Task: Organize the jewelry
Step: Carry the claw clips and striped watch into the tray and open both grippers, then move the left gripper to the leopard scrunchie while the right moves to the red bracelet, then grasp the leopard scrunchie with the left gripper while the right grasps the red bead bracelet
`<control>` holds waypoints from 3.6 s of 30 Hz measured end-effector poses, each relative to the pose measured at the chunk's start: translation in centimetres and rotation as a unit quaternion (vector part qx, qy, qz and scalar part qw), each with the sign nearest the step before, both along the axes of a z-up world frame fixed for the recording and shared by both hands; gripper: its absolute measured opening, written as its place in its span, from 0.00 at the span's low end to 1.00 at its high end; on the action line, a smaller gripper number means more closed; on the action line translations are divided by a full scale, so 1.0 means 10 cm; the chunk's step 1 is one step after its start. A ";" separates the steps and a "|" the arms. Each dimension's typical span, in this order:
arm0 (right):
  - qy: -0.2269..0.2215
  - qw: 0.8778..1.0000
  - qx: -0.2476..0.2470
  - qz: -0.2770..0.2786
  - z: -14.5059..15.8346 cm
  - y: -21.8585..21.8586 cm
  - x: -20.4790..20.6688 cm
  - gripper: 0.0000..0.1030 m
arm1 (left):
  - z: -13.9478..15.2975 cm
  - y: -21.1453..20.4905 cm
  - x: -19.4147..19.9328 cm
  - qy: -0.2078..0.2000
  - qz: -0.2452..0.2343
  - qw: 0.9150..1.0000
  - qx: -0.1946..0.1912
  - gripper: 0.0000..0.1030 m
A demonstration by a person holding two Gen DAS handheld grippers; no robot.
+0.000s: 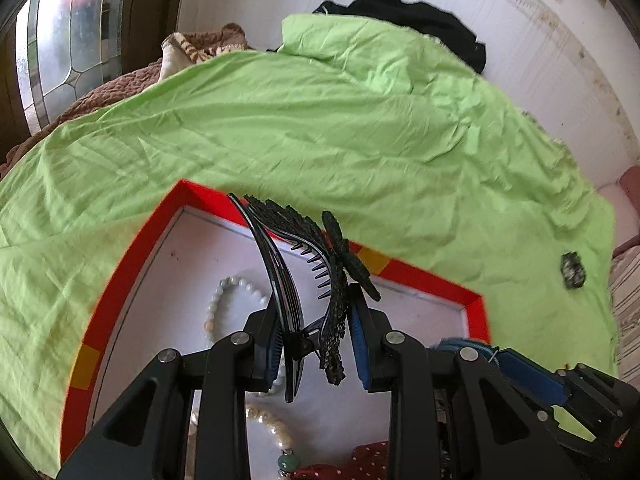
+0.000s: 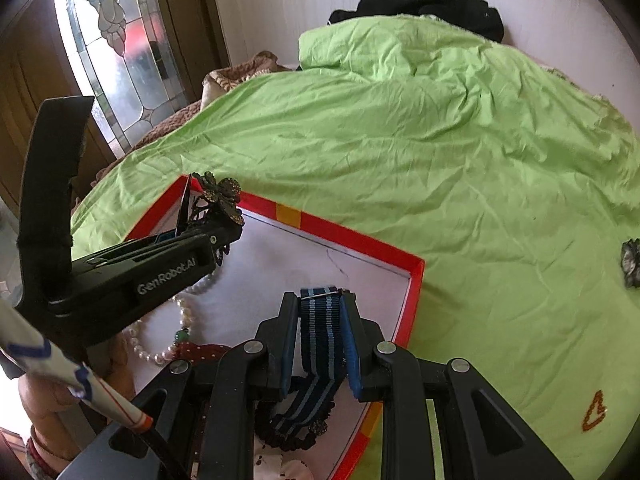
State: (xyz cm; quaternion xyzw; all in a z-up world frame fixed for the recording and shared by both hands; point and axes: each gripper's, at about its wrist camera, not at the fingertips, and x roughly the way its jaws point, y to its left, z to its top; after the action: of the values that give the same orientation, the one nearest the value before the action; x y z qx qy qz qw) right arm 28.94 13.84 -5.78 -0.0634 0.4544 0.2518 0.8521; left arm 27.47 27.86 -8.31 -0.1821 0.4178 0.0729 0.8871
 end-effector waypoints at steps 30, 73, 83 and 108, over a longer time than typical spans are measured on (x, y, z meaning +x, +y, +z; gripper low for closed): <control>0.030 0.999 0.034 -0.022 -0.09 -0.30 0.00 0.47 | 0.29 -0.23 -0.23 -0.050 0.014 0.996 0.078 0.49; 0.020 0.962 0.047 -0.269 -0.16 -3.74 -0.57 0.56 | 0.60 -2.07 -0.94 -0.098 -0.137 0.970 0.178 0.67; 0.028 0.953 0.071 -0.293 -0.35 -4.21 -0.58 0.56 | 0.24 -2.36 -0.81 -0.028 -0.159 0.986 0.046 0.67; 0.012 0.989 0.056 -0.133 -0.71 -3.52 -0.26 0.50 | -0.41 -2.72 -0.46 0.027 -0.222 0.970 0.094 0.45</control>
State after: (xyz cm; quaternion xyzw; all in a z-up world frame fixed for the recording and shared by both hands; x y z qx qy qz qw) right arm 26.39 -21.37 -12.90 0.0483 0.4538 0.1618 0.8749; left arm 22.87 0.61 -12.41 0.0015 0.4626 -0.0820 0.8828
